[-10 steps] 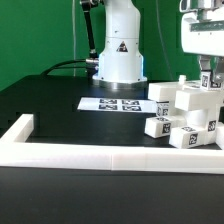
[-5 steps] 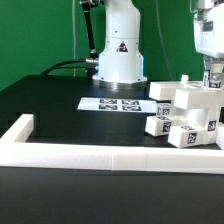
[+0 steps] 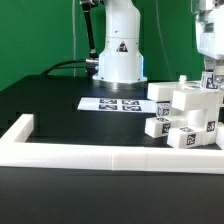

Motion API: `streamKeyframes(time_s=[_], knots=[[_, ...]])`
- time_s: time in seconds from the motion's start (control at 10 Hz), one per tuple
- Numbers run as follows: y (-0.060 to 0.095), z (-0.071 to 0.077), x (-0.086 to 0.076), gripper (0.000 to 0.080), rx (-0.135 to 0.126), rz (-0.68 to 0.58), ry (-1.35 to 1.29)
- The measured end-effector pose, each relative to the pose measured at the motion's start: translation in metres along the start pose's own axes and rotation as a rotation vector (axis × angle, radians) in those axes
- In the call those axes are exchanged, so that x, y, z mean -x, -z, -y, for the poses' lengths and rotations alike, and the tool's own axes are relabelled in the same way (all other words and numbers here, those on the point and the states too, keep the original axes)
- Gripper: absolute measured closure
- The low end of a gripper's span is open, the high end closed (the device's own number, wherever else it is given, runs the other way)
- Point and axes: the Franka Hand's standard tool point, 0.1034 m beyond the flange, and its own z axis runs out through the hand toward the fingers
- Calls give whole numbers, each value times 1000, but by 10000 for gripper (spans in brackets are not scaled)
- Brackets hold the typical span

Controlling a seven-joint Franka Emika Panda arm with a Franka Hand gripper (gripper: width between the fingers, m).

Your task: Assemble chair

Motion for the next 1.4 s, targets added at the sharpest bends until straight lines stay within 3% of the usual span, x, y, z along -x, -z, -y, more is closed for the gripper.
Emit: streamKeyframes(time_s=[0.2,0.3,0.7,0.9,1.4], knots=[[1,3,1,153,-7,-3,218],[1,4,-1,153,-30,1,282],[0,4,-1,151,-28,-3,558],[-1,5,-4,151,-9,-43,818],[1,9,-5,151,4,-65,1265]])
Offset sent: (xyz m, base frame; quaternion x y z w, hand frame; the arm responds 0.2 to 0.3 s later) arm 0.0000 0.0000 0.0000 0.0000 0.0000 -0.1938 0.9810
